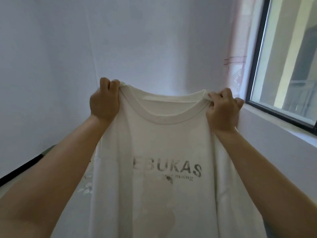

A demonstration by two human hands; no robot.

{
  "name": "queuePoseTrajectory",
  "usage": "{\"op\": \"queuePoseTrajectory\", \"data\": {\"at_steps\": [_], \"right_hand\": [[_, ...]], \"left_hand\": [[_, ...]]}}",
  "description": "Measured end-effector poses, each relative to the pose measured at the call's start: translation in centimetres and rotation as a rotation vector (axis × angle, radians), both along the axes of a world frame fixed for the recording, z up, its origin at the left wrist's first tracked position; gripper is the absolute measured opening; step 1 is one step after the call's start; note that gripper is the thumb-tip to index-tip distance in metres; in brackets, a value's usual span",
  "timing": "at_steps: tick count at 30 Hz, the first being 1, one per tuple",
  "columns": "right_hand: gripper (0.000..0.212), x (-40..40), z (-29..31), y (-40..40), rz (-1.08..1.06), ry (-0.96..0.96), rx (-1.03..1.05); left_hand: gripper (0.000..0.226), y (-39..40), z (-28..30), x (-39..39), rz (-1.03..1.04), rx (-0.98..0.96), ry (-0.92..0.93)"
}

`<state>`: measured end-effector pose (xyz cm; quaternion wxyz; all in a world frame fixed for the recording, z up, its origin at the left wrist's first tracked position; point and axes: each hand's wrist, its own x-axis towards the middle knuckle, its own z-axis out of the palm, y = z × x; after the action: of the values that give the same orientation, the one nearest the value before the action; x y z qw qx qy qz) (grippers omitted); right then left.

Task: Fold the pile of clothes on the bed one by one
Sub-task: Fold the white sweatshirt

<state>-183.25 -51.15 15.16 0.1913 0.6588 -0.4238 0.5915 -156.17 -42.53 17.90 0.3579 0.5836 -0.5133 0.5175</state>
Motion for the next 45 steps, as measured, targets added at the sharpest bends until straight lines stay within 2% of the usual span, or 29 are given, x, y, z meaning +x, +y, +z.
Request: {"op": "queuePoseTrajectory", "data": {"at_steps": [4, 9, 14, 16, 18, 22, 27, 29, 31, 33, 34, 36, 37, 39, 40, 42, 45], "right_hand": [[0.031, 1.3, -6.8, -4.7, 0.021, 0.307, 0.398], [0.035, 4.7, -18.3, -11.8, 0.038, 0.511, 0.923], [0.033, 9.6, -26.7, -17.5, -0.03, 0.656, 1.176], [0.033, 11.2, -28.9, -19.3, -0.037, 0.677, 1.199], [0.032, 12.7, -30.1, -21.1, -0.032, 0.669, 1.212], [0.032, 15.0, -30.4, -25.7, -0.005, 0.528, 1.249], [0.028, 18.2, -31.0, -33.0, 0.033, 0.403, 1.221], [0.026, 19.7, -32.2, -36.3, -0.023, 0.348, 1.202], [0.031, 21.5, -34.1, -38.3, -0.087, 0.164, 1.219], [0.039, 23.7, -37.4, -38.5, -0.112, 0.037, 1.243], [0.041, 24.7, -39.7, -37.2, -0.074, 0.072, 1.26], [0.043, 26.4, -45.3, -32.6, 0.114, 0.217, 1.283], [0.045, 26.9, -48.3, -29.6, 0.21, 0.31, 1.305], [0.048, 27.0, -53.9, -23.3, 0.308, 0.555, 1.407], [0.05, 26.7, -56.3, -20.4, 0.33, 0.676, 1.464], [0.051, 26.0, -59.5, -15.6, 0.375, 0.87, 1.465], [0.05, 25.2, -62.5, -12.0, 0.298, 0.949, 1.442]], "left_hand": [[0.008, -3.2, -7.1, 3.4, -0.02, 0.39, -0.036], [0.021, -9.1, -19.7, 9.5, -0.062, 0.931, 0.048], [0.025, -15.5, -29.5, 15.0, -0.117, 1.257, 0.247], [0.024, -17.7, -31.8, 16.8, -0.117, 1.294, 0.299], [0.025, -19.6, -33.3, 18.1, -0.125, 1.288, 0.263], [0.015, -23.3, -34.3, 19.8, -0.226, 1.237, 0.214], [0.023, -29.7, -35.8, 22.6, -0.209, 1.172, 0.21], [0.024, -32.9, -36.6, 23.6, -0.116, 1.186, 0.241], [0.027, -36.0, -38.0, 24.4, -0.056, 1.165, 0.408], [0.038, -37.8, -40.7, 24.1, -0.042, 1.03, 0.765], [0.042, -37.3, -43.0, 23.2, -0.05, 0.997, 0.902], [0.048, -34.1, -49.0, 20.7, -0.075, 1.139, 1.041], [0.051, -31.6, -52.1, 19.4, -0.08, 1.278, 1.04], [0.054, -25.3, -57.7, 17.1, -0.017, 1.546, 0.889], [0.056, -22.3, -60.2, 16.5, 0.024, 1.621, 0.842], [0.062, -17.2, -63.4, 15.6, 0.114, 1.686, 0.873], [0.087, -13.6, -65.3, 15.3, 0.141, 1.667, 0.942]]}}
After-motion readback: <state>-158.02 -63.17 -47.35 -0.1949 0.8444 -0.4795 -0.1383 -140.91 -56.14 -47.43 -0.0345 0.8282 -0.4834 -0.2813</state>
